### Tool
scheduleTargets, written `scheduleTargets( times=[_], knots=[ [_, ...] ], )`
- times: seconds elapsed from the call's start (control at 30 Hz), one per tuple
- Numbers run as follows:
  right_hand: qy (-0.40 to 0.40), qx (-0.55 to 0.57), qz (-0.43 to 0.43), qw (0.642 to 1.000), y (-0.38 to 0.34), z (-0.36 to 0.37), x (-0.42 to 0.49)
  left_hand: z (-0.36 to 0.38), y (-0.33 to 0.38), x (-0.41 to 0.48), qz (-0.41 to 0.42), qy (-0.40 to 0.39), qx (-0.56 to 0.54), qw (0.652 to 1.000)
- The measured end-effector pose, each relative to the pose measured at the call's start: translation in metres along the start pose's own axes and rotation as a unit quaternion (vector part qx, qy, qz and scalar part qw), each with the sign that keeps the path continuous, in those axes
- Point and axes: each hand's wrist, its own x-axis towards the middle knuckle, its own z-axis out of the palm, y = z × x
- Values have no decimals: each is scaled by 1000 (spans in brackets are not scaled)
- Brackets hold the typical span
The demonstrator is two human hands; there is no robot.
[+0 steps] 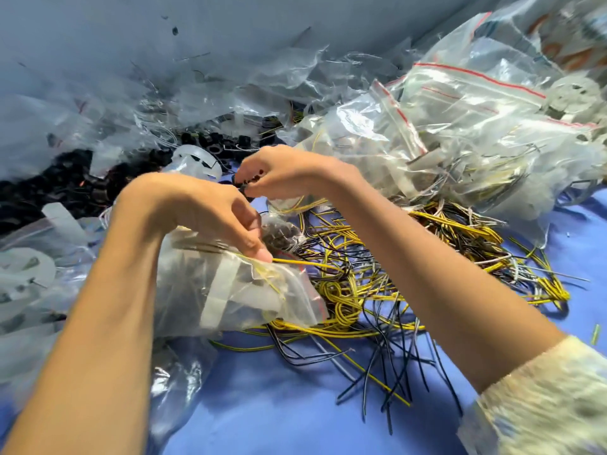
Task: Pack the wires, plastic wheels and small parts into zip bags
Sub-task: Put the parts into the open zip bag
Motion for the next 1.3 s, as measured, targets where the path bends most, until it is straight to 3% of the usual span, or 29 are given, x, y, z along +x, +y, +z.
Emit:
scheduleTargets(
  times=[0.07, 0.2, 0.33, 0.4, 0.57, 0.7, 0.87, 1.3],
  knots=[
    [12, -82, 8, 997, 0, 10, 18, -2, -7, -3, 10, 2, -32, 999],
    [-65, -189, 4, 980, -1, 31, 36, -6, -13, -5, 15, 8, -35, 999],
    [23, -208, 20, 978, 4, 38, 34, -9, -14, -2, 31, 8, -46, 998],
    [27, -208, 27, 977, 5, 39, 30, -9, -14, -2, 41, 9, -56, 998],
    [20, -123, 16, 992, -2, 21, 9, -7, -13, -9, 64, 3, -69, 996],
    [-58, 5, -6, 998, 0, -15, -37, -9, -12, -13, 70, 11, -34, 997],
    [-152, 221, 27, 963, 9, -28, -79, -13, -5, -22, 93, 50, -3, 994],
    [-170, 270, 10, 948, 3, -31, -83, -15, 30, -36, 148, 203, 35, 967]
  ],
)
